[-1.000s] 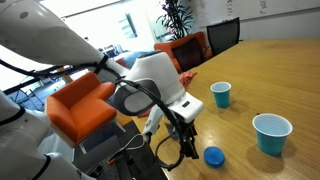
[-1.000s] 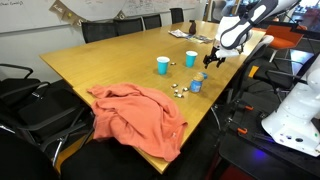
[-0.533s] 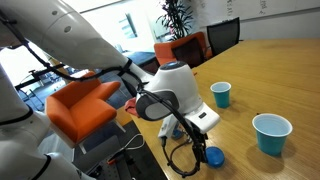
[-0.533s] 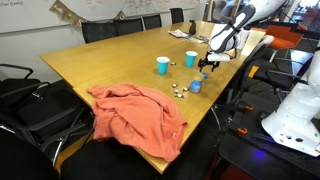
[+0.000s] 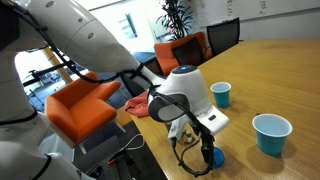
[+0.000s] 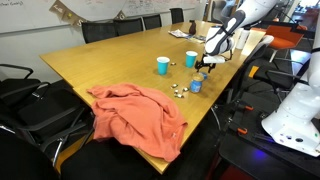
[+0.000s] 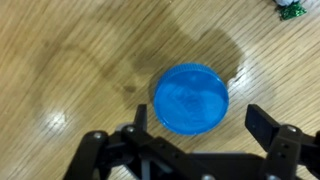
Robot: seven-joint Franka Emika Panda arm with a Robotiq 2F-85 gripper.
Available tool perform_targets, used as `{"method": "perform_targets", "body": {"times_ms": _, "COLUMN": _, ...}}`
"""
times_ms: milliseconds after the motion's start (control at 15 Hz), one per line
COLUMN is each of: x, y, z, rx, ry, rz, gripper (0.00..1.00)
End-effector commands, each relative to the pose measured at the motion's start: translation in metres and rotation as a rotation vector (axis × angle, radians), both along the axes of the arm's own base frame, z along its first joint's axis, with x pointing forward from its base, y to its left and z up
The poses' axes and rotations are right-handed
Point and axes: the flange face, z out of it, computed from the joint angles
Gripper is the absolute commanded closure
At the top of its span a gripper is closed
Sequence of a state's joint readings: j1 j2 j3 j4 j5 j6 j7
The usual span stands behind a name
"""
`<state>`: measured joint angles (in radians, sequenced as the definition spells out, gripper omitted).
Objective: Cover the blue container with the blue lid
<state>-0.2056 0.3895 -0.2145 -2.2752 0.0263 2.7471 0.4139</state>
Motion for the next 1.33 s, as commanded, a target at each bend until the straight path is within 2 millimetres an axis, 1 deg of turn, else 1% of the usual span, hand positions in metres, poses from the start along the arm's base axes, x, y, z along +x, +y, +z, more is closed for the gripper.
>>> {"method": "perform_targets", "body": {"times_ms": 0, "x": 0.006, "y": -0.003, "z": -0.007, "rx": 0.002, "ry": 0.012, "rz": -0.005, "gripper": 0.0}}
{"method": "perform_targets", "body": {"times_ms": 600, "x": 0.0, "y": -0.004, "z": -0.022, "rx": 0.001, "ry": 0.043, "rz": -0.009, "gripper": 0.0}}
{"method": "perform_targets", "body": {"times_ms": 1267, "x": 0.001, "y": -0.005, "z": -0.023, "rx": 0.02, "ry": 0.019, "rz": -0.031, "gripper": 0.0}}
